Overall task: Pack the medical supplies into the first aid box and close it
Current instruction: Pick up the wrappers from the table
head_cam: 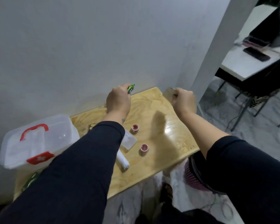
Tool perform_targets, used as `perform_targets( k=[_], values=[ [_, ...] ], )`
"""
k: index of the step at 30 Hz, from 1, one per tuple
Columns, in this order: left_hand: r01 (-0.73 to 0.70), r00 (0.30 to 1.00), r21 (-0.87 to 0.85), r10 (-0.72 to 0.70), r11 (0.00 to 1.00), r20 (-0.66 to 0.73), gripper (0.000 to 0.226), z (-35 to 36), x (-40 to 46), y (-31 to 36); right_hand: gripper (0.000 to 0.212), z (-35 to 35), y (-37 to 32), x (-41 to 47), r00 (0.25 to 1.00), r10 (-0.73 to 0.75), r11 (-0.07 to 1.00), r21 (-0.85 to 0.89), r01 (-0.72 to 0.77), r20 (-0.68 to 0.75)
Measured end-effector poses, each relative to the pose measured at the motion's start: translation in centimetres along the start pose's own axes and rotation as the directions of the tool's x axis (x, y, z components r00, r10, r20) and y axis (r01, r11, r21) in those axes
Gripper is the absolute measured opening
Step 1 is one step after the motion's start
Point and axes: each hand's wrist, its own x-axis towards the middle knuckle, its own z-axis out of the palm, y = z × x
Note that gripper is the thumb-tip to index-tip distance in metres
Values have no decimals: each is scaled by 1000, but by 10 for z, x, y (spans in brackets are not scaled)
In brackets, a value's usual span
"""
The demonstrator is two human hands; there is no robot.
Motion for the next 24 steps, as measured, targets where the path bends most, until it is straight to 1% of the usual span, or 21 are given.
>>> perform_targets(
  k=[2,6,9,13,16,20,22,24],
  values=[
    [-59,996,-40,62,997,57,38,17,-5,31,24,-22,20,-9,999,33,999,-16,-34,-25],
    [-136,969,-112,155,984,193,35,63,-25,96,18,-61,75,-26,987,160,987,-26,-161,-33],
    [-194,927,-167,237,967,290,29,104,-44,145,20,-80,125,-38,962,266,964,-3,-267,-65],
    [-255,847,-194,315,947,428,24,165,-76,202,18,-93,197,-55,918,393,916,-64,-397,-58],
    [-232,793,-202,306,951,528,24,214,-103,228,17,-90,251,-70,880,475,876,-85,-474,-13],
    [-151,730,-168,225,974,646,22,280,-139,240,15,-66,313,-90,806,585,810,-110,-576,87],
    [-130,700,-177,217,976,681,23,291,-149,237,17,-60,320,-99,802,587,809,-106,-578,110],
    [-102,657,-156,184,983,731,24,333,-164,243,19,-44,357,-101,759,637,771,-130,-624,136]
  ],
)
